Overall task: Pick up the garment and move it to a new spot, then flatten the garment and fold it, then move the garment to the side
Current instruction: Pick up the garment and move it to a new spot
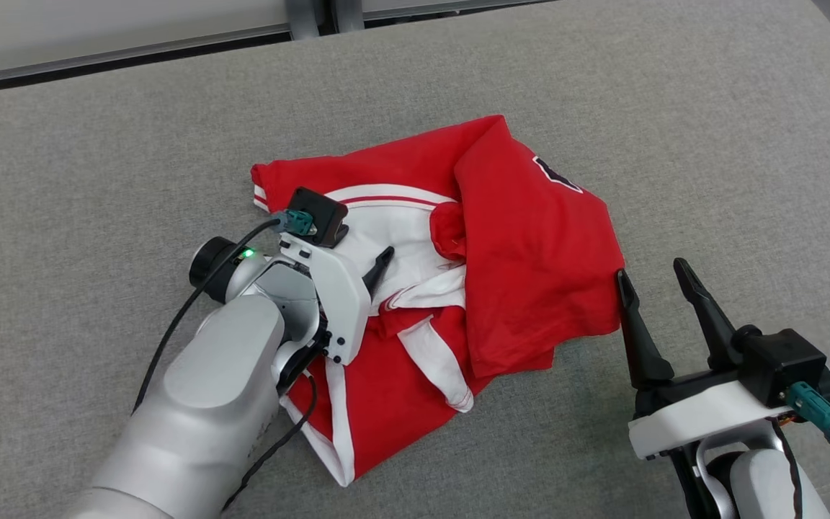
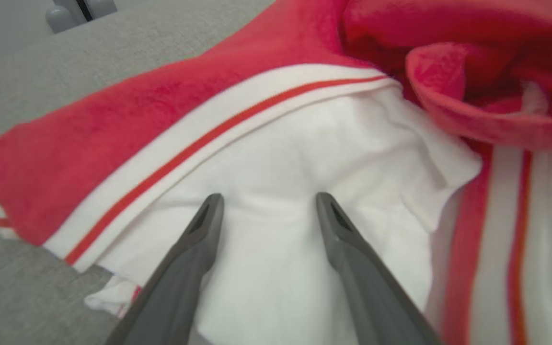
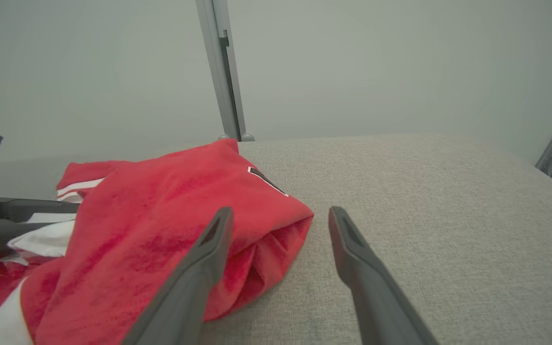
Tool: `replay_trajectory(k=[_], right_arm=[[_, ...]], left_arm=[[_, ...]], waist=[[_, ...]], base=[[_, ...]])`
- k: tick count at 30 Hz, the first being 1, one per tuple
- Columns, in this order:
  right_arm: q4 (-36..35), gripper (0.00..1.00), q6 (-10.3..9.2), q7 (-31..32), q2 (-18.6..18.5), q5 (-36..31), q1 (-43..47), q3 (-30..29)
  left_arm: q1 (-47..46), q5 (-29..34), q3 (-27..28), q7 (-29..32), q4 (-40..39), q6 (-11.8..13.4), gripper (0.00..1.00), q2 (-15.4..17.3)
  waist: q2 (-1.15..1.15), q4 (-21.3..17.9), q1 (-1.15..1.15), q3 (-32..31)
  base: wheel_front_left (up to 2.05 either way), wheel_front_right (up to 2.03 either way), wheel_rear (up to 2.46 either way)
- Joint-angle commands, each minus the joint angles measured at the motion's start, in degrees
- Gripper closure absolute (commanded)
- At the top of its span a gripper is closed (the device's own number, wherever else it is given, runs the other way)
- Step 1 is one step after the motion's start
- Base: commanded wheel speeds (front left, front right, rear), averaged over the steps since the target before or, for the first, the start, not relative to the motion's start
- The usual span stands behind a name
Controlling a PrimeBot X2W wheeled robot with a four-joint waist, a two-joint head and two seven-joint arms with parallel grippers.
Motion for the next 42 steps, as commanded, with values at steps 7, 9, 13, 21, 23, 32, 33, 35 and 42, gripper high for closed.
replay_trajectory(k=[7,9,13,21,23,32,33,35,42], right_arm=[[1.6,0.00,-0.02,-1.6,0.2,0.7,-1.6,-0.4],[2.0,0.00,-0.02,-1.8,0.2,0.9,-1.8,-0.6],[2.6,0.00,-0.02,-2.0,0.2,0.9,-2.1,-0.7],[2.5,0.00,-0.02,-1.7,0.3,0.4,-0.8,-1.9],[2.4,0.00,-0.02,-1.5,0.3,0.2,-0.2,-2.3],[1.0,0.00,-0.02,-0.5,0.3,0.0,1.7,-3.0],[0.8,0.00,-0.02,-0.4,0.3,-0.1,1.9,-3.3],[0.3,0.00,-0.02,0.0,0.3,-0.1,2.5,-3.3],[-1.6,0.00,-0.02,1.3,0.3,-0.4,4.0,-4.5]], left_arm=[[-3.9,-1.2,-1.3,-1.7,3.0,-0.3,1.00,-0.3],[-4.6,-1.3,-1.8,-2.9,2.8,-0.3,1.00,-0.4],[-5.8,-0.7,-2.5,-6.3,1.1,-0.4,1.00,-0.2],[-7.3,0.4,-1.0,-15.5,-8.4,1.3,1.00,1.2],[-7.5,0.9,-0.9,-17.0,-12.9,1.7,1.00,2.1],[-5.6,0.9,3.6,-16.6,-31.6,6.7,1.00,7.9],[-5.5,0.9,4.2,-16.1,-34.0,7.4,1.00,8.8],[-5.3,0.7,6.1,-15.0,-38.2,9.0,1.00,10.8],[-3.3,-0.7,13.5,-11.5,-48.0,14.1,1.00,18.1]], waist=[[0.00,-0.4,0.00,1.0],[0.00,0.0,0.00,0.7],[0.00,0.8,0.00,-0.1],[0.00,2.6,0.00,-3.1],[0.00,3.2,0.00,-4.2],[0.00,7.5,0.00,-8.2],[0.00,8.5,0.00,-8.6],[0.00,10.4,0.00,-9.1],[0.00,19.4,0.00,-10.1]], base=[[0.00,0.00,0.00],[0.00,0.00,0.00],[0.00,0.00,0.00],[0.00,0.00,0.00],[0.00,0.00,0.00],[0.00,0.00,0.00],[0.00,0.00,0.00],[0.00,0.00,0.00],[0.00,0.00,0.00]])
